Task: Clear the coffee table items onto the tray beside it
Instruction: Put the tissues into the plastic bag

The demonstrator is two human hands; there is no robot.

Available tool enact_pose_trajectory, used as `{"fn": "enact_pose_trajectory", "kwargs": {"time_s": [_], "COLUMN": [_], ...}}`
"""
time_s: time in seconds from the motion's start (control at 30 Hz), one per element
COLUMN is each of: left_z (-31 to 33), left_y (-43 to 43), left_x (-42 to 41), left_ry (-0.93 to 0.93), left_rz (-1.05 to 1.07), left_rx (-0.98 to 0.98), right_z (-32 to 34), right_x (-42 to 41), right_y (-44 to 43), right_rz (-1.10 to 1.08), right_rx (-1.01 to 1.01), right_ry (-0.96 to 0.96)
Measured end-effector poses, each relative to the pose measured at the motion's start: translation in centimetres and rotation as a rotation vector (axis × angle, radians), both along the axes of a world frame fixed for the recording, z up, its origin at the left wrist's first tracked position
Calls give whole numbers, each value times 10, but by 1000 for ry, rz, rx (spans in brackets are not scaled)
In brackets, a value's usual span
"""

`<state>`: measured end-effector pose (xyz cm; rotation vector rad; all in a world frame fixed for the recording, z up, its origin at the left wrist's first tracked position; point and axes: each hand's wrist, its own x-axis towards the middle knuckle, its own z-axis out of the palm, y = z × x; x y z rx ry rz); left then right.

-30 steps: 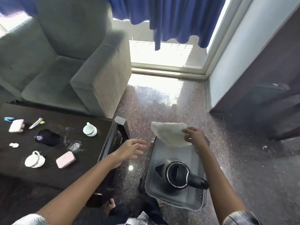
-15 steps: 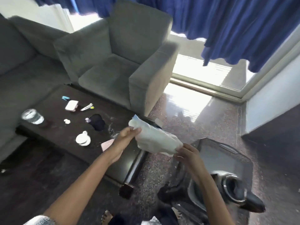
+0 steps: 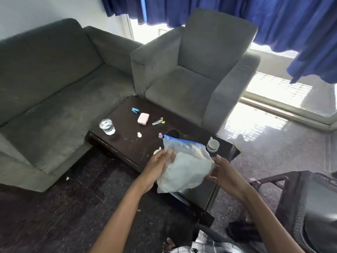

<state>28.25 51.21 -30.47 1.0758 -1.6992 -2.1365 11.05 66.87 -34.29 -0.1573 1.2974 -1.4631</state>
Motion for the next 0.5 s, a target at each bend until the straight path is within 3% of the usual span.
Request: {"fn": "enact_pose_trajectory", "kwargs": {"time_s": [0.13, 0.27, 0.5], "left_z": [4, 4, -4], "left_y": [-42, -82, -174], "left_x": [13, 15, 8], "left_ry": [43, 85, 79], "left_rz": [66, 136, 136], "left_rx": [-91, -196, -253], "right_z": [5, 5, 7], "right_x": [4, -1, 7], "right_y": [-49, -100, -215], "right_rz": [5, -32, 300], "right_rx": [82, 82, 39], "right_ry": [84, 13, -138]}}
